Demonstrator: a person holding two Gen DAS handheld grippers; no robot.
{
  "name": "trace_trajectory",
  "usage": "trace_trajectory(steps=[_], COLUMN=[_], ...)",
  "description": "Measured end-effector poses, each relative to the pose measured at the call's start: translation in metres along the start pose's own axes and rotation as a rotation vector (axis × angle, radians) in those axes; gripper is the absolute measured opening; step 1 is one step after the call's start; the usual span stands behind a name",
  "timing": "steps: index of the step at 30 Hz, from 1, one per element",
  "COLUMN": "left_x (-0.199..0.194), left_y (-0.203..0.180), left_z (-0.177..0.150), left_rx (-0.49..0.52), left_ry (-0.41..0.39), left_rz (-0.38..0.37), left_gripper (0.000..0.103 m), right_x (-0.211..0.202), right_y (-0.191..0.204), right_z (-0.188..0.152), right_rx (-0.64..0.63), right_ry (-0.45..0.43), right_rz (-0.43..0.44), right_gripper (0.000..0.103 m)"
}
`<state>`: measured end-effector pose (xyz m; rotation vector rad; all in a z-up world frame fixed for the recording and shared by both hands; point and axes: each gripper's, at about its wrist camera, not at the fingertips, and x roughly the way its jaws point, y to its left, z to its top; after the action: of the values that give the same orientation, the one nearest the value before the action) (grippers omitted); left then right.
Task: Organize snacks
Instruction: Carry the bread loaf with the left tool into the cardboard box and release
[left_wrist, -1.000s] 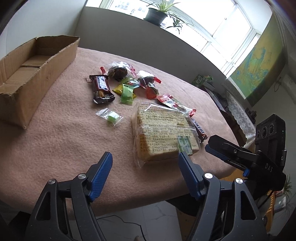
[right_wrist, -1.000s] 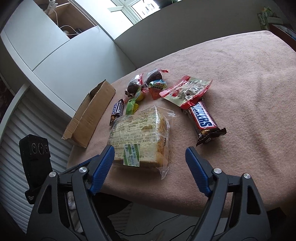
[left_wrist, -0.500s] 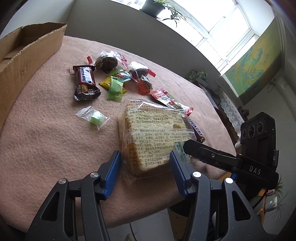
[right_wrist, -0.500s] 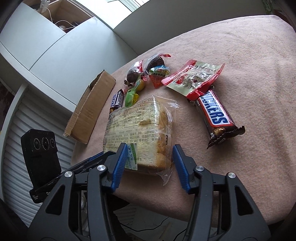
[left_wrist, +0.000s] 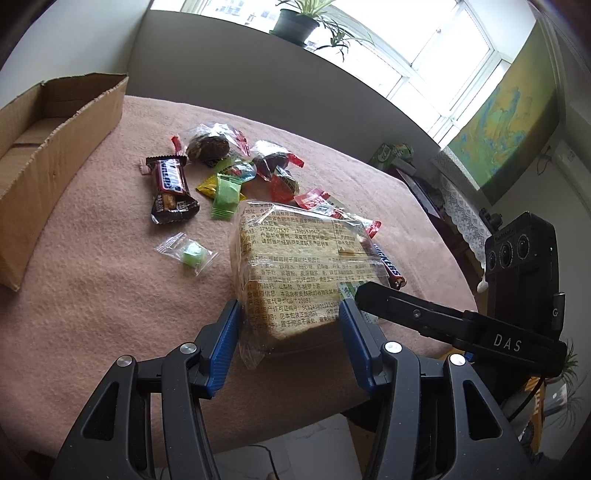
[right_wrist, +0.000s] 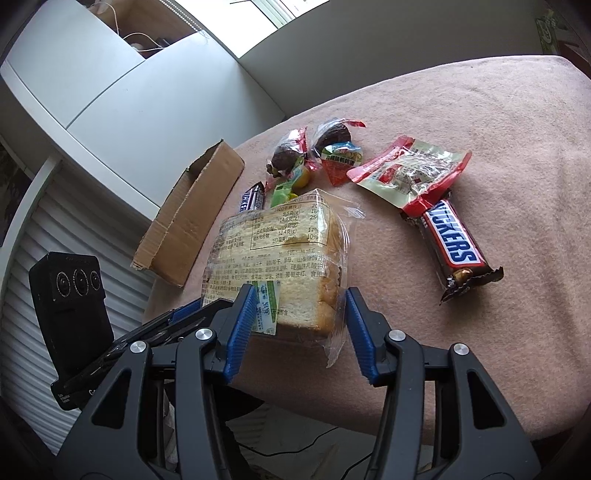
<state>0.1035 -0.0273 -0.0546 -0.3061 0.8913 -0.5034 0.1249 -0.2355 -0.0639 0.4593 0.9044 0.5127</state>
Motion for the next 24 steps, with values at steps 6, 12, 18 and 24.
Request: trace_trajectory(steps=[6, 12, 18, 24], left_x=[-0.023, -0.049, -0.077, -0.103], left_y=[0.005, 0.028, 0.057, 0.090], left_z=[0.008, 0.020, 0.032, 0.043], left_rx=[-0.002, -0.025, -0.053, -0.090], left_ry=[-0.054, -0.116, -0.174, -0.231], left_rz=[0.009, 0.037, 0.092, 0.139], left_gripper=[0.053, 0.053, 0.053, 0.053], right_x=[0.004, 0.024, 0.055, 0.088], right_y=[0.033, 0.074, 0.116, 0.155], right_z=[0.013, 0.027, 0.043, 0.057], right_rx=[-0.061, -0.132, -0.187, -0.248], right_ry=[-0.009, -0.005, 0.010, 0.035], right_rz=[0.013, 0.041, 0.084, 0.112], right_gripper=[0.052, 0.052, 0.052, 0.052])
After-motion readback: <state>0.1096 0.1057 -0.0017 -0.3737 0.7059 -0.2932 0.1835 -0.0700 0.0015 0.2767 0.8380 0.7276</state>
